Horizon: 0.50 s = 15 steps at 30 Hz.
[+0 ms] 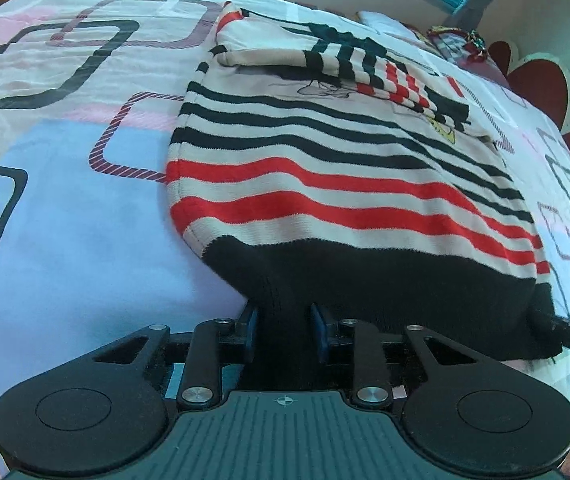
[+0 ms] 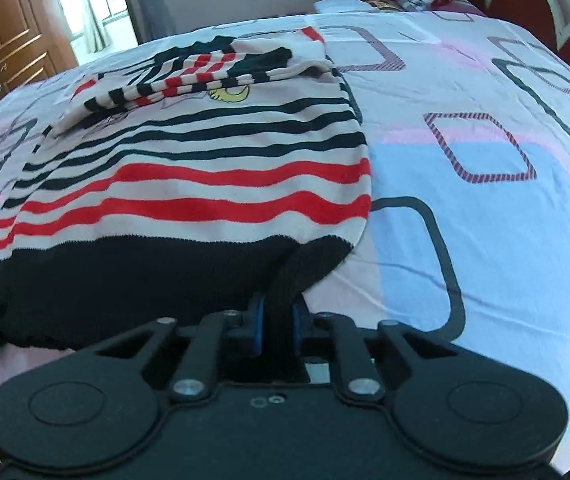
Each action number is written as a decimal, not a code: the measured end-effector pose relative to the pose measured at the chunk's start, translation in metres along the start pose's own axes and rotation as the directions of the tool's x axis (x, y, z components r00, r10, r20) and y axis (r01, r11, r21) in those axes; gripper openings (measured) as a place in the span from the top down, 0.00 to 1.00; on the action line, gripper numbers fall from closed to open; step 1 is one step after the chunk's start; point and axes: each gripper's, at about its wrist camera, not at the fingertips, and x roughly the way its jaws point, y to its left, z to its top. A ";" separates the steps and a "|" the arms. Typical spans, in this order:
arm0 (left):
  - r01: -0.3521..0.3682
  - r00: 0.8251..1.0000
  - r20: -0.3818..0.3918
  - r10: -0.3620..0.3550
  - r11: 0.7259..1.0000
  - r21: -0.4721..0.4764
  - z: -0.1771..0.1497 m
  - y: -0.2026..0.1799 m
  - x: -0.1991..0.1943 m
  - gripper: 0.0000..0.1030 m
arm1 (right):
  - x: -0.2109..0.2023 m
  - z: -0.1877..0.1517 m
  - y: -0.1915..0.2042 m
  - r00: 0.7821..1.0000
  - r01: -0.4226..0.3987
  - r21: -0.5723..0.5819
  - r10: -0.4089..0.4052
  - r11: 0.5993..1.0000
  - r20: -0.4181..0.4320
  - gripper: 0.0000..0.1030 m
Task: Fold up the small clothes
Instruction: 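Close both tools on the black hem band and lift it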
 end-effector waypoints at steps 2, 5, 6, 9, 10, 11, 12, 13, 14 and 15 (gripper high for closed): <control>-0.002 1.000 -0.008 0.002 1.000 0.017 0.000 -0.002 0.000 0.68 | 0.001 0.001 -0.002 1.000 0.007 -0.009 -0.007 1.000 -0.004 0.77; 0.043 0.999 -0.031 -0.044 0.999 -0.034 0.001 0.001 -0.001 0.36 | 0.000 0.001 -0.003 1.000 -0.002 -0.013 0.002 1.000 -0.014 0.77; 0.062 0.997 -0.037 -0.064 0.997 -0.050 0.000 0.001 0.000 0.24 | -0.001 0.000 -0.002 1.000 -0.004 -0.014 0.003 1.000 -0.017 0.76; 0.054 0.998 -0.030 -0.055 0.998 -0.027 -0.006 -0.008 0.001 0.20 | -0.001 -0.002 -0.004 1.000 -0.010 0.002 0.010 1.000 -0.022 0.63; 0.056 0.998 -0.023 -0.057 0.998 -0.029 -0.006 -0.009 0.001 0.20 | 0.000 -0.003 -0.002 1.000 -0.009 -0.004 0.009 1.000 -0.021 0.62; 0.059 0.998 -0.019 -0.060 0.998 -0.036 -0.006 -0.009 0.001 0.21 | 0.000 -0.002 -0.001 1.000 -0.005 -0.008 0.005 1.000 -0.022 0.62; 0.067 0.997 -0.018 -0.068 0.997 -0.048 -0.005 -0.007 0.000 0.30 | 0.000 -0.002 -0.001 1.000 -0.006 -0.005 0.006 1.000 -0.021 0.63; 0.063 0.998 -0.014 -0.063 0.997 -0.054 -0.004 -0.005 -0.001 0.39 | 0.000 -0.002 -0.001 1.000 -0.011 0.003 0.011 1.000 -0.022 0.69; 0.055 0.998 -0.012 -0.056 0.997 -0.056 -0.002 -0.004 -0.002 0.62 | -0.001 -0.002 -0.002 0.999 -0.023 0.010 0.023 1.000 -0.025 0.74; 0.058 0.998 -0.017 -0.059 0.997 -0.058 0.000 -0.001 -0.002 0.84 | -0.001 -0.001 -0.002 0.999 -0.032 0.010 0.033 0.999 -0.028 0.86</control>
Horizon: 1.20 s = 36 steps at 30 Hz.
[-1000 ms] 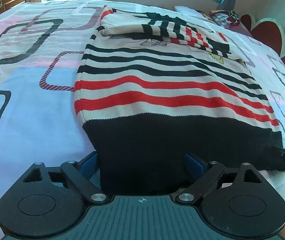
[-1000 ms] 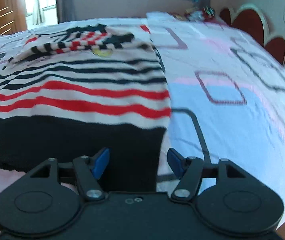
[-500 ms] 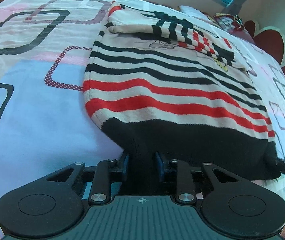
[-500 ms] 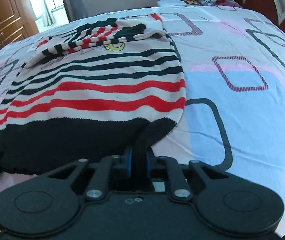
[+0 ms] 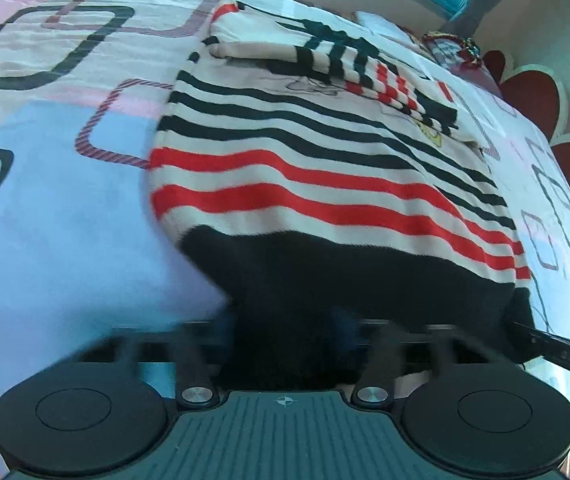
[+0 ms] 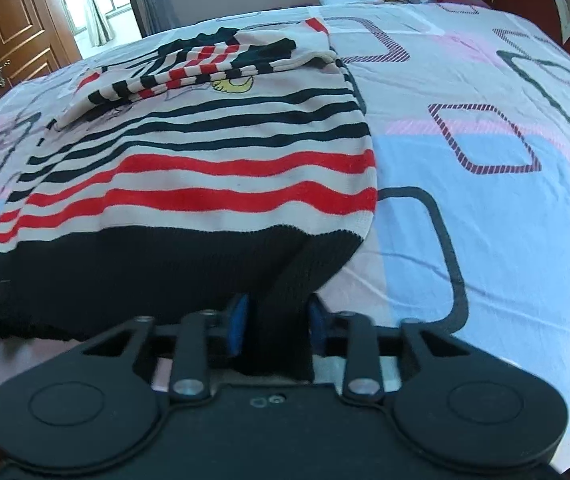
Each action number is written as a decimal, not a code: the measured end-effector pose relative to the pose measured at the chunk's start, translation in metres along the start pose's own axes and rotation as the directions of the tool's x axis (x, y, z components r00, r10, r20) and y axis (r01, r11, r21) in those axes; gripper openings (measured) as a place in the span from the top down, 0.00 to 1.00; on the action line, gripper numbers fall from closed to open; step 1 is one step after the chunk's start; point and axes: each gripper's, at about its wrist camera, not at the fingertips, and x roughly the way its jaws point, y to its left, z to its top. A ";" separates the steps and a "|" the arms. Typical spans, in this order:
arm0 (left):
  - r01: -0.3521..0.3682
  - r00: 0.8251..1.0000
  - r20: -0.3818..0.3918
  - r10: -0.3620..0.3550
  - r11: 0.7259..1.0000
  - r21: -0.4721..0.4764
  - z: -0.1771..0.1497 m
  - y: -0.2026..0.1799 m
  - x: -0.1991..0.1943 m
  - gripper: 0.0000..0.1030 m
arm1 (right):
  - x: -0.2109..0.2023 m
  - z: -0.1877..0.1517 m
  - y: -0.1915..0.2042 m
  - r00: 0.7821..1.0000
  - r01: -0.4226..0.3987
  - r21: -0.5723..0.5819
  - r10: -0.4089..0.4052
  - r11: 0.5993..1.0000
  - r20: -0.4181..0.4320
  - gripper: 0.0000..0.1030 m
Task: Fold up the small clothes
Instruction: 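Close both tools on the black hem band and lift it, then carry the hem band up over the body toward the black collar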
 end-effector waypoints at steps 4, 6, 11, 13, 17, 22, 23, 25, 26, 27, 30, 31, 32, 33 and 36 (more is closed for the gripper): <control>0.030 0.999 0.023 -0.031 0.999 0.032 0.004 -0.001 -0.003 0.89 | -0.006 0.003 -0.001 0.999 -0.047 0.016 0.047 0.999 0.007 0.90; 0.032 0.999 0.039 -0.035 0.997 0.075 0.007 -0.008 -0.005 0.89 | -0.011 0.009 0.002 0.998 -0.064 0.009 0.064 0.998 0.030 0.90; 0.002 1.000 -0.002 -0.002 0.999 0.042 0.002 0.001 0.004 0.89 | -0.002 0.013 0.003 0.999 -0.024 -0.031 0.023 0.999 -0.022 0.86; -0.038 0.999 0.006 0.037 0.996 0.084 0.002 -0.004 0.000 0.83 | -0.003 0.009 -0.003 1.000 0.007 -0.031 -0.008 0.999 -0.011 0.76; -0.101 0.986 0.139 0.090 0.992 0.074 0.012 -0.009 -0.032 0.36 | -0.029 0.014 0.000 0.991 0.079 -0.093 -0.067 0.993 0.118 0.74; -0.056 0.974 0.226 0.030 0.993 0.107 0.038 -0.026 -0.044 0.27 | -0.032 0.033 0.026 0.983 0.028 -0.165 0.003 0.986 0.186 0.75; -0.048 0.977 0.210 0.023 0.993 0.112 0.042 -0.028 -0.033 0.27 | -0.025 0.035 0.031 0.984 0.018 -0.169 0.012 0.986 0.176 0.75; -0.051 0.987 0.159 0.034 0.993 0.103 0.045 -0.030 -0.005 0.27 | -0.008 0.039 0.044 0.988 -0.017 -0.173 0.043 0.985 0.147 0.74; -0.063 0.991 0.121 0.051 0.993 0.095 0.045 -0.028 0.010 0.27 | -0.001 0.041 0.051 0.989 -0.033 -0.176 0.059 0.984 0.139 0.75; -0.076 0.993 0.093 0.068 0.993 0.086 0.042 -0.025 0.021 0.27 | 0.006 0.042 0.057 0.989 -0.049 -0.185 0.073 0.982 0.126 0.75; -0.128 0.988 0.103 0.113 0.978 0.163 0.026 -0.021 0.026 0.27 | 0.024 0.036 0.066 0.996 -0.017 -0.242 0.037 0.970 0.079 0.75; -0.136 0.988 0.097 0.119 0.974 0.182 0.022 -0.023 0.022 0.27 | 0.028 0.032 0.062 0.998 0.006 -0.241 0.008 0.970 0.058 0.75; -0.131 0.988 0.099 0.115 0.975 0.179 0.019 -0.022 0.017 0.27 | 0.028 0.027 0.053 0.998 0.018 -0.231 -0.004 0.973 0.059 0.75; -0.131 0.988 0.102 0.115 0.976 0.171 0.016 -0.020 0.011 0.27 | 0.022 0.023 0.043 0.997 0.029 -0.217 -0.013 0.976 0.072 0.75; -0.188 0.980 0.091 0.176 0.972 0.143 0.009 -0.018 -0.003 0.27 | 0.010 0.017 0.027 0.996 0.075 -0.205 -0.062 0.976 0.066 0.75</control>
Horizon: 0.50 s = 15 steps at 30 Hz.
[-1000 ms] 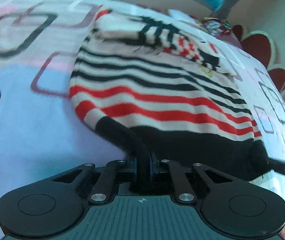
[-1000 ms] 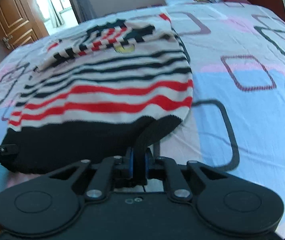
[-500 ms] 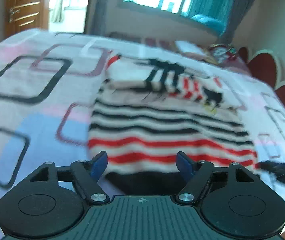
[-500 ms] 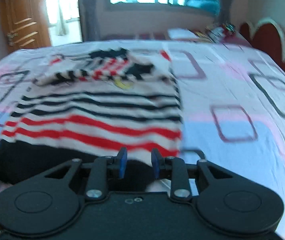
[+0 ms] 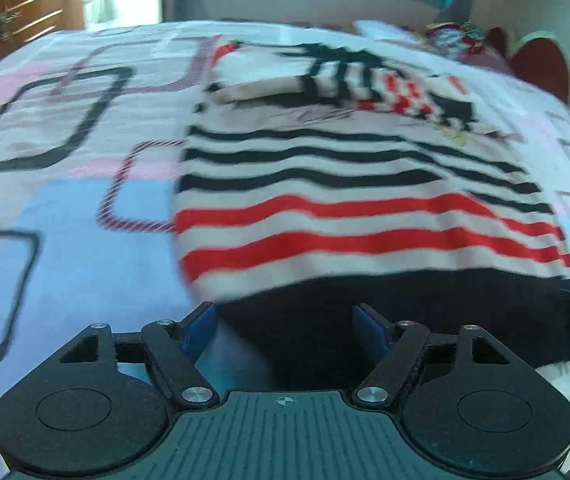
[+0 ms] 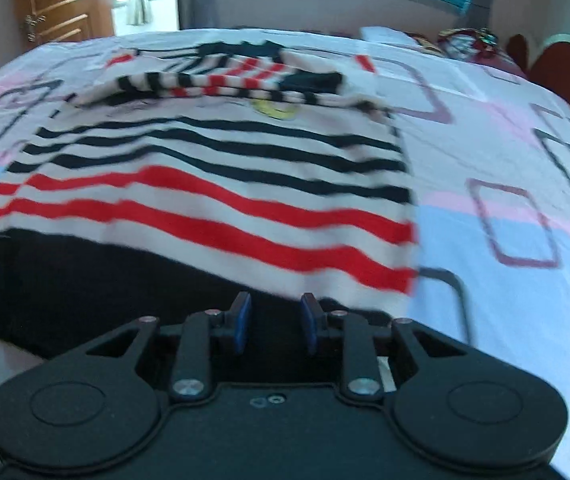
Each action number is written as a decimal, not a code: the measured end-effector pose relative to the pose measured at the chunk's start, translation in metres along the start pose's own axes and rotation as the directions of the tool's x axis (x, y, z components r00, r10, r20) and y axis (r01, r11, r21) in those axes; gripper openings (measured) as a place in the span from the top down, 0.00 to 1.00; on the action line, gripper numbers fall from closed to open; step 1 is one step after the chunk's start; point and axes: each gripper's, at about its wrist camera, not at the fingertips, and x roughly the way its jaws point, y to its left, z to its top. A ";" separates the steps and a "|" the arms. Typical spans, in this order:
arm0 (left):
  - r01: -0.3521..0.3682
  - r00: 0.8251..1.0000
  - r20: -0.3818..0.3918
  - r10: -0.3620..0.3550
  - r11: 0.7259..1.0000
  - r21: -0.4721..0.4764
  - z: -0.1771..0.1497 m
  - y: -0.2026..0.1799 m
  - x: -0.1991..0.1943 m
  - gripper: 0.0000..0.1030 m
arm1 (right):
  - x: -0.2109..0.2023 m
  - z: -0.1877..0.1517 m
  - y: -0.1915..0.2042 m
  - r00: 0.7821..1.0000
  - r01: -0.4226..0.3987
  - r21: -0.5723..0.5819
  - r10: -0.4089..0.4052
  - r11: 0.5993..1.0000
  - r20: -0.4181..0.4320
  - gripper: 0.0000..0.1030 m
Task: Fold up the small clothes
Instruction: 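Carry the hem band up over the body toward the black collar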
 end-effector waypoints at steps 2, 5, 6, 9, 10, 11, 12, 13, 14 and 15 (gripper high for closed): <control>0.001 0.999 -0.055 -0.004 0.998 -0.056 -0.008 0.012 0.001 0.27 | -0.011 -0.007 -0.006 1.000 0.024 0.020 -0.024 1.000 -0.007 0.70; 0.077 0.995 -0.051 -0.084 0.990 -0.116 -0.015 0.022 0.004 0.14 | -0.026 -0.020 -0.016 0.999 0.044 0.075 -0.044 0.996 -0.003 0.54; 0.096 0.993 -0.053 -0.103 0.989 -0.116 -0.014 0.021 0.007 0.13 | -0.026 -0.023 -0.020 1.000 0.022 0.103 -0.021 0.994 -0.013 0.54; 0.120 0.991 -0.040 -0.126 0.985 -0.127 -0.016 0.019 0.009 0.13 | -0.012 -0.025 -0.027 0.998 -0.020 0.176 0.029 0.984 -0.050 0.53; 0.129 0.990 -0.038 -0.135 0.983 -0.127 -0.016 0.017 0.009 0.14 | -0.011 -0.025 -0.030 0.998 -0.028 0.213 0.039 0.977 -0.046 0.54; 0.152 0.987 -0.037 -0.158 0.980 -0.125 -0.016 0.016 0.008 0.24 | -0.010 -0.025 -0.031 0.998 -0.034 0.238 0.046 0.971 -0.043 0.59; 0.158 0.986 -0.041 -0.164 0.980 -0.120 -0.016 0.013 0.007 0.46 | -0.011 -0.025 -0.030 0.997 -0.045 0.246 0.057 0.968 -0.044 0.71; 0.159 0.985 -0.049 -0.165 0.981 -0.111 -0.014 0.009 0.007 0.56 | -0.011 -0.025 -0.029 0.996 -0.058 0.249 0.072 0.967 -0.047 0.82; 0.163 0.984 -0.060 -0.170 0.981 -0.107 -0.012 0.008 0.007 0.69 | -0.012 -0.024 -0.027 0.994 -0.075 0.253 0.091 0.964 -0.052 0.87; 0.168 0.982 -0.067 -0.176 0.979 -0.113 -0.010 0.009 0.008 0.79 | -0.013 -0.024 -0.026 0.993 -0.085 0.255 0.102 0.963 -0.055 0.89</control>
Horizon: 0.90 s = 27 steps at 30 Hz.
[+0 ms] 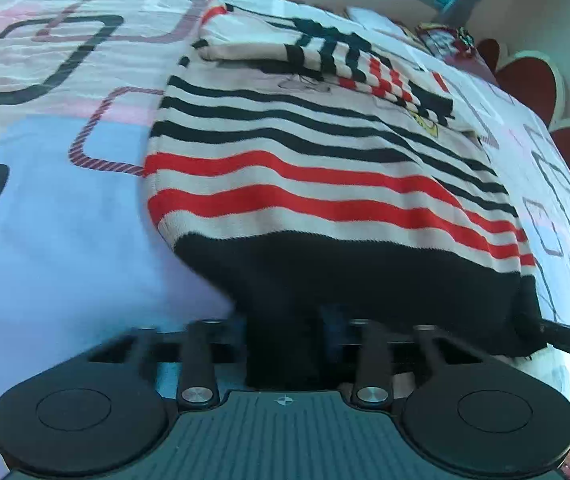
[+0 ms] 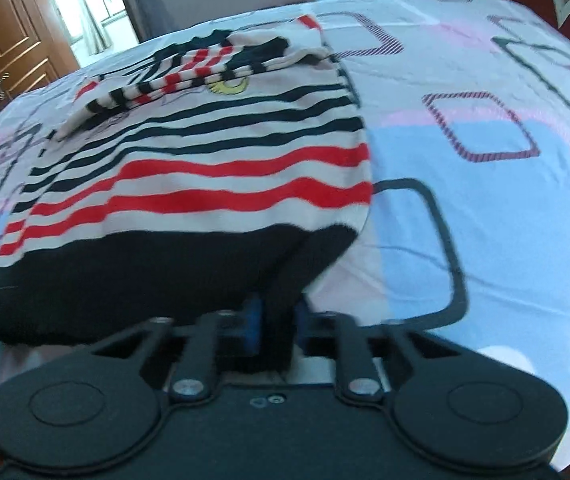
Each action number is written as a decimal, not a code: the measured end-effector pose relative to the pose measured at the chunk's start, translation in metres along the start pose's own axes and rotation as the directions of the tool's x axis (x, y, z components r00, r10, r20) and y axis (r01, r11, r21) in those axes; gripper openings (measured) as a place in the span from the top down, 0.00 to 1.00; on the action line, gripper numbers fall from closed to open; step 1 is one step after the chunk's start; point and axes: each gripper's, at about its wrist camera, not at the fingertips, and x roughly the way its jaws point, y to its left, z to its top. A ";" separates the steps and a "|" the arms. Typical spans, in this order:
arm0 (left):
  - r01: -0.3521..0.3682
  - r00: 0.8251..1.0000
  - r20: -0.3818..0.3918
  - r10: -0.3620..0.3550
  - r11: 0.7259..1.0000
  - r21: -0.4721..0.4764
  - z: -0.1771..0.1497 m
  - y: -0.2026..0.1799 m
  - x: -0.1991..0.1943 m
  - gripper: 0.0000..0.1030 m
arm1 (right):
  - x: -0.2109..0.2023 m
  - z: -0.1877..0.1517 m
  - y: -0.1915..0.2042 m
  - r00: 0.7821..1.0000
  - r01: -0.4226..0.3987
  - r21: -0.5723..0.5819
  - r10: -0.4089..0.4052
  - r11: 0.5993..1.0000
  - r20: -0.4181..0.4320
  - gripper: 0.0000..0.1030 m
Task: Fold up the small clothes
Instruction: 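Carry the hem band up over the body toward the black collar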
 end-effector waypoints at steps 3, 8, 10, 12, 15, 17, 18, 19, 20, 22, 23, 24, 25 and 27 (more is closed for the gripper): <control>0.025 1.000 0.003 -0.025 0.999 -0.038 0.010 0.004 -0.001 0.89 | -0.005 0.002 0.004 1.000 -0.021 -0.006 0.022 1.000 0.008 0.90; 0.054 0.994 0.098 -0.054 0.999 0.004 0.036 -0.007 -0.018 0.89 | -0.022 0.024 0.005 0.991 -0.096 0.023 0.093 0.995 0.093 0.90; 0.062 0.987 0.144 -0.065 0.998 0.027 0.051 -0.013 -0.024 0.89 | -0.029 0.037 0.008 0.984 -0.109 0.006 0.107 0.994 0.142 0.90; 0.070 0.980 0.182 -0.076 0.997 0.042 0.067 -0.018 -0.028 0.89 | -0.034 0.052 0.012 0.975 -0.120 -0.012 0.120 0.993 0.184 0.90; 0.066 0.968 0.238 -0.078 0.996 0.058 0.100 -0.025 -0.026 0.89 | -0.034 0.080 0.017 0.962 -0.134 -0.038 0.139 0.990 0.236 0.90; 0.065 0.960 0.268 -0.077 0.996 0.055 0.123 -0.029 -0.021 0.89 | -0.032 0.099 0.020 0.952 -0.138 -0.055 0.148 0.989 0.269 0.90; 0.059 0.955 0.287 -0.072 0.997 0.056 0.136 -0.031 -0.016 0.89 | -0.028 0.111 0.021 0.946 -0.139 -0.063 0.152 0.988 0.285 0.90; 0.054 0.951 0.302 -0.067 0.997 0.054 0.148 -0.033 -0.012 0.89 | -0.024 0.122 0.022 0.942 -0.139 -0.070 0.154 0.988 0.298 0.90; 0.051 0.946 0.317 -0.062 0.998 0.044 0.161 -0.034 -0.005 0.89 | -0.020 0.132 0.023 0.938 -0.139 -0.073 0.155 0.988 0.310 0.90; 0.043 0.941 0.335 -0.046 0.999 0.017 0.186 -0.036 0.009 0.89 | -0.007 0.157 0.022 0.930 -0.144 -0.066 0.158 0.987 0.333 0.90; 0.038 0.940 0.340 -0.035 0.999 0.001 0.199 -0.036 0.017 0.89 | 0.000 0.169 0.021 0.927 -0.150 -0.058 0.160 0.987 0.339 0.90; 0.028 0.938 0.345 -0.023 1.000 -0.010 0.211 -0.037 0.027 0.89 | 0.008 0.182 0.020 0.924 -0.154 -0.048 0.161 0.987 0.347 0.90; 0.014 0.936 0.352 -0.007 1.000 -0.016 0.223 -0.039 0.036 0.89 | 0.018 0.196 0.018 0.921 -0.154 -0.041 0.159 0.987 0.355 0.90; -0.008 0.936 0.351 0.016 1.000 -0.025 0.247 -0.041 0.055 0.89 | 0.036 0.217 0.015 0.919 -0.144 -0.034 0.147 0.989 0.367 0.90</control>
